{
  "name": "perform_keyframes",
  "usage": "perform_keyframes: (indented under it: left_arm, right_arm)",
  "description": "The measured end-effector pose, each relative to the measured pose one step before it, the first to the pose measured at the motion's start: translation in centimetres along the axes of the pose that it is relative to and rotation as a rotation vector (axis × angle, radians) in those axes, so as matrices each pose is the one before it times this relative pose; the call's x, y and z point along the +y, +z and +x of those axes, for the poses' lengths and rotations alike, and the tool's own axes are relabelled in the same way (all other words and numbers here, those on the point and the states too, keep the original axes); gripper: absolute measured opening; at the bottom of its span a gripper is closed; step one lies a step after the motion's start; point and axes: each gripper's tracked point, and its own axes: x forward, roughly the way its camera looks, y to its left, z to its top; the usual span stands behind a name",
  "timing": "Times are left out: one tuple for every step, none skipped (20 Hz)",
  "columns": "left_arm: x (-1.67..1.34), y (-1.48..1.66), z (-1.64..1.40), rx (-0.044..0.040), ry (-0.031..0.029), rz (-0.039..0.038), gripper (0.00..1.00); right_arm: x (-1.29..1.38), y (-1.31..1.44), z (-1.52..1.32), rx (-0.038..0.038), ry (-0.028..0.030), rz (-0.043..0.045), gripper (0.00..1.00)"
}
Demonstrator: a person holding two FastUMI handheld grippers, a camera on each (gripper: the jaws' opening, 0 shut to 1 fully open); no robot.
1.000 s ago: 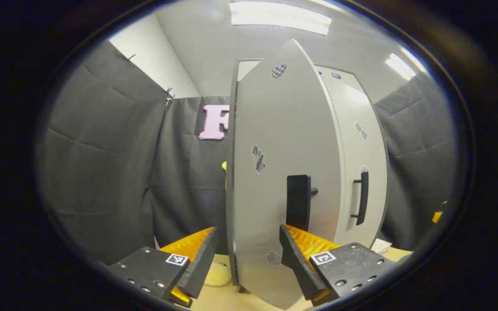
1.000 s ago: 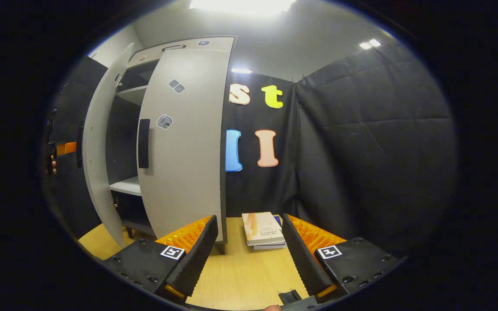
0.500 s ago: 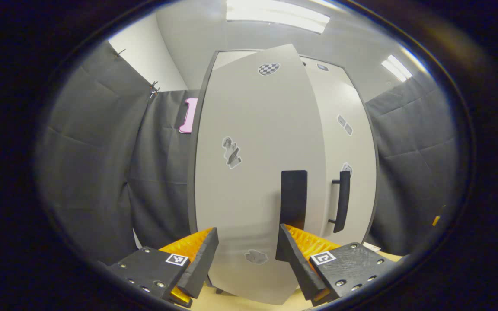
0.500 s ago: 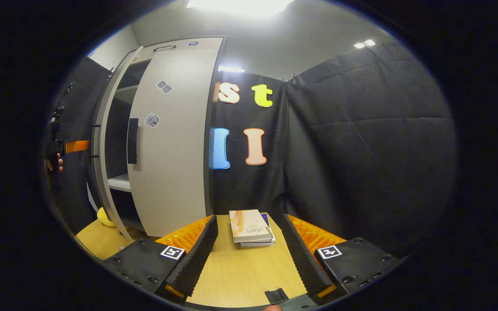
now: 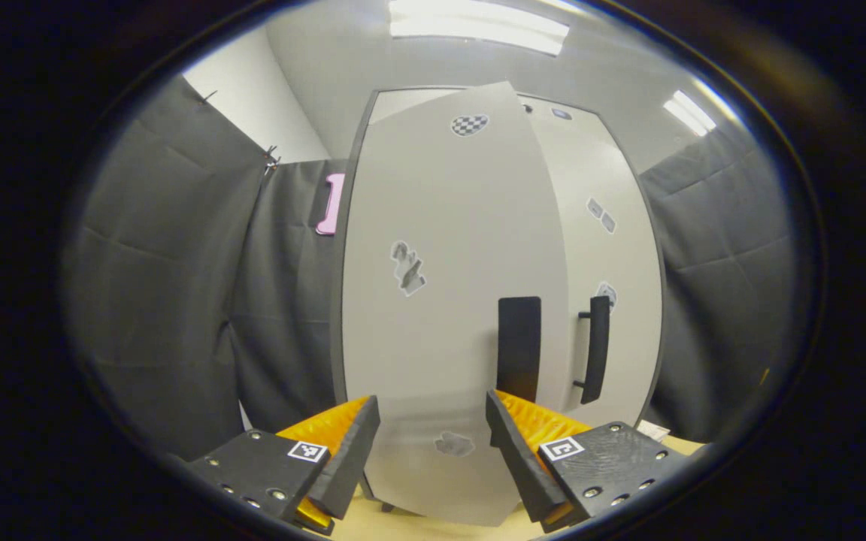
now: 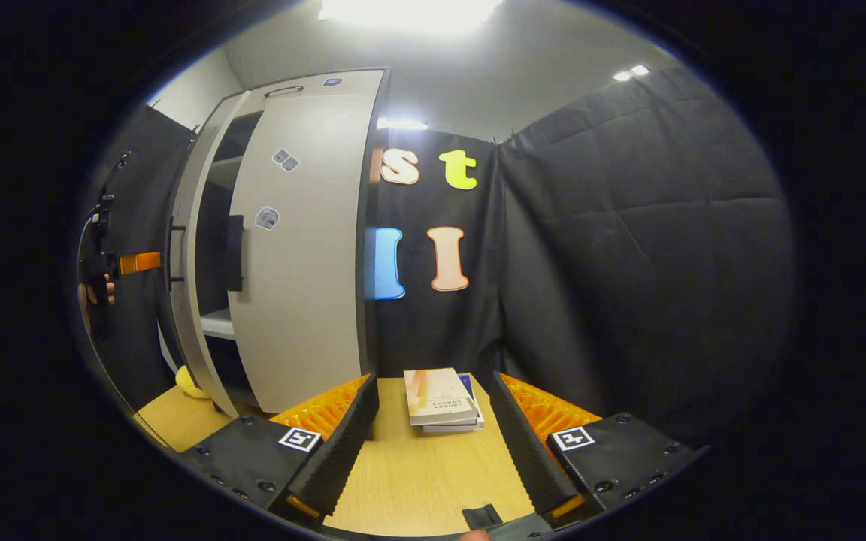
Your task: Grasp the bottle in the cabinet with the left hand and place it on the coaster, then close the right door with the right hand and the left door with the left hand.
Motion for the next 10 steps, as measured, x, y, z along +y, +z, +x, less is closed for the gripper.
perform_keyframes:
  left_arm:
    - [0.588, 0.061, -0.837, -0.00144, 0.01118, 0.01153, 0.87]
    - [0.534, 0.073, -0.955, -0.00171, 0.00852, 0.01241, 0.87]
    - [0.556, 0.072, -0.859, 0.00101, 0.01190, 0.01174, 0.87]
    - [0.542, 0.007, -0.918, 0.00277, 0.01351, 0.00960, 0.87]
    - [0.733, 0.040, -1.101, 0.00415, 0.01678, 0.00667, 0.87]
    - [0.729, -0.010, -1.131, 0.00072, 0.01613, 0.00467, 0.87]
    - [0.820, 0.122, -1.104, -0.00308, 0.01633, 0.00318, 0.87]
    - [0.737, 0.093, -1.091, -0.00344, 0.01314, 0.00104, 0.87]
    - [0.593, 0.017, -0.885, 0.00194, 0.00779, 0.00098, 0.87]
    - [0.510, 0.058, -0.714, 0.00244, 0.00576, 0.00349, 0.87]
  right_arm:
    - [0.413, 0.319, 0.114, -0.00870, 0.02000, 0.00404, 0.95]
    - [0.490, 0.280, 0.205, -0.00899, 0.01581, -0.00032, 0.95]
    - [0.832, 0.450, 0.607, -0.01292, 0.02087, -0.00450, 0.95]
    - [0.526, 0.300, 0.237, -0.00968, 0.01812, -0.00384, 0.95]
    - [0.654, 0.254, 0.173, -0.00640, 0.02304, -0.00127, 0.95]
    - [0.741, 0.118, 0.067, -0.00546, 0.02603, 0.00056, 0.95]
    - [0.656, 0.215, 0.044, -0.00526, 0.02372, -0.00037, 0.95]
    - [0.485, 0.131, 0.005, -0.00322, 0.01426, -0.00184, 0.95]
    - [0.433, 0.156, -0.134, -0.00303, 0.01036, -0.00047, 0.95]
    - [0.562, 0.132, -0.281, -0.00220, 0.00999, 0.00345, 0.95]
